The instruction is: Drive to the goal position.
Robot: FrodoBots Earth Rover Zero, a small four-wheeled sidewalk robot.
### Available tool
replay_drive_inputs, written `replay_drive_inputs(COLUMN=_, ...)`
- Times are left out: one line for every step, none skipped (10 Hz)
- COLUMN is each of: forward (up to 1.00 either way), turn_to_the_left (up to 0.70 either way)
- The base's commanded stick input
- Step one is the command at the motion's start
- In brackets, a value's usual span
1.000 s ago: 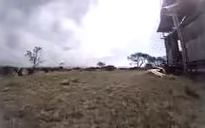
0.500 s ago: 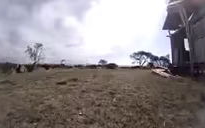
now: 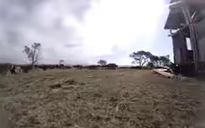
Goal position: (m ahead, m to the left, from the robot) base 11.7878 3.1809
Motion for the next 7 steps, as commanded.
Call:
replay_drive_inputs(forward=0.7, turn_to_the_left=0.0)
replay_drive_inputs(forward=0.7, turn_to_the_left=0.0)
replay_drive_inputs(forward=0.7, turn_to_the_left=0.0)
replay_drive_inputs(forward=0.7, turn_to_the_left=0.0)
replay_drive_inputs(forward=0.7, turn_to_the_left=0.0)
replay_drive_inputs(forward=0.7, turn_to_the_left=0.0)
replay_drive_inputs(forward=0.7, turn_to_the_left=0.0)
